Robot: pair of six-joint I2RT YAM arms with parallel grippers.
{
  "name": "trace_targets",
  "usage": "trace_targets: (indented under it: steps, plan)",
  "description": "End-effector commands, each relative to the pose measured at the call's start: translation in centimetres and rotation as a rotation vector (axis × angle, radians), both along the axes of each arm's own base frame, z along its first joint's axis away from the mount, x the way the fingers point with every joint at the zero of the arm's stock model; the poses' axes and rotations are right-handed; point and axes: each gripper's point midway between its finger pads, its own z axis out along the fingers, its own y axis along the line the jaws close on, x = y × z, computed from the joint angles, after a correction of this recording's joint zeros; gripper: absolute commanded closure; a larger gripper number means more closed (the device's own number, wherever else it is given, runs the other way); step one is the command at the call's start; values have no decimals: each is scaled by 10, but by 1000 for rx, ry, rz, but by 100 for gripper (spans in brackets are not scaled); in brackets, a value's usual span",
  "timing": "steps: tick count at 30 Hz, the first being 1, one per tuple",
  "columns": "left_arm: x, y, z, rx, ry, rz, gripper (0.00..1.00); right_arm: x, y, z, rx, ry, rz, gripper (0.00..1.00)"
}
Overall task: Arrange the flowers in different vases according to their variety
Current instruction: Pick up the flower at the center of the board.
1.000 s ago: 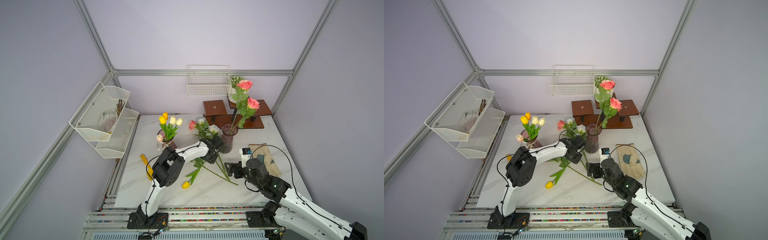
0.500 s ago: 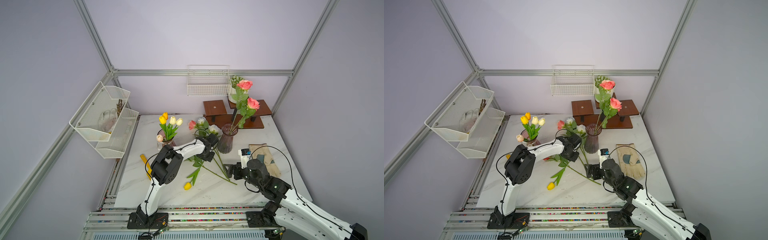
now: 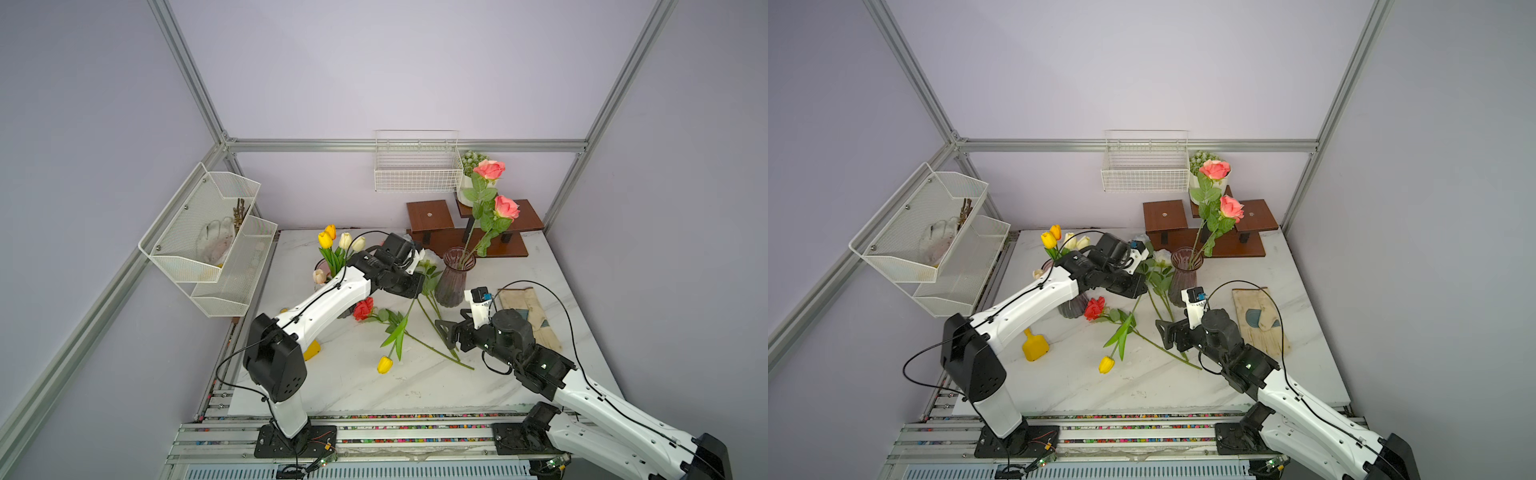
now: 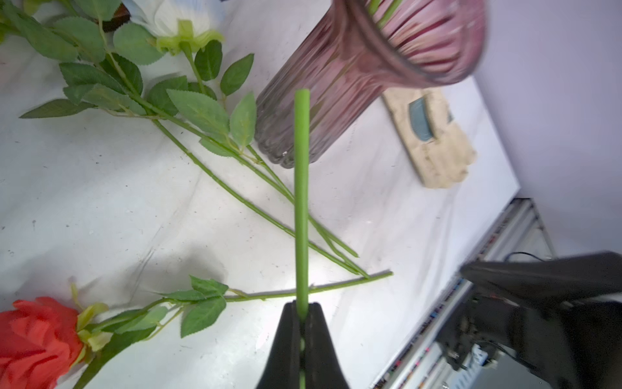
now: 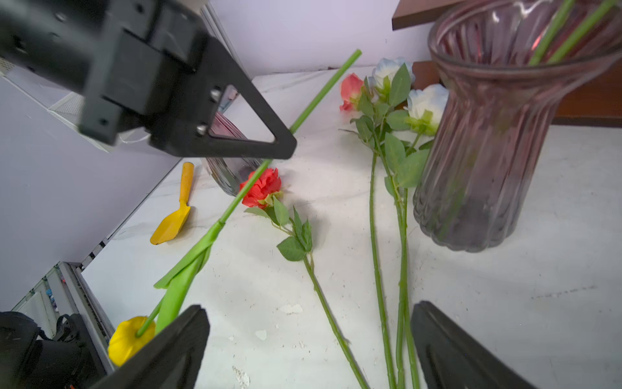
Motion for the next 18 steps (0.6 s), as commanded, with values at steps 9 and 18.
trace_targets:
  steps: [9,18]
  plan:
    - [-28,36,47,-435,376,80,100,4,15,51,-238,-599,58,1]
    - [-49,35,60,-575,570,129,100,-9,49,63,-375,-940,160,15]
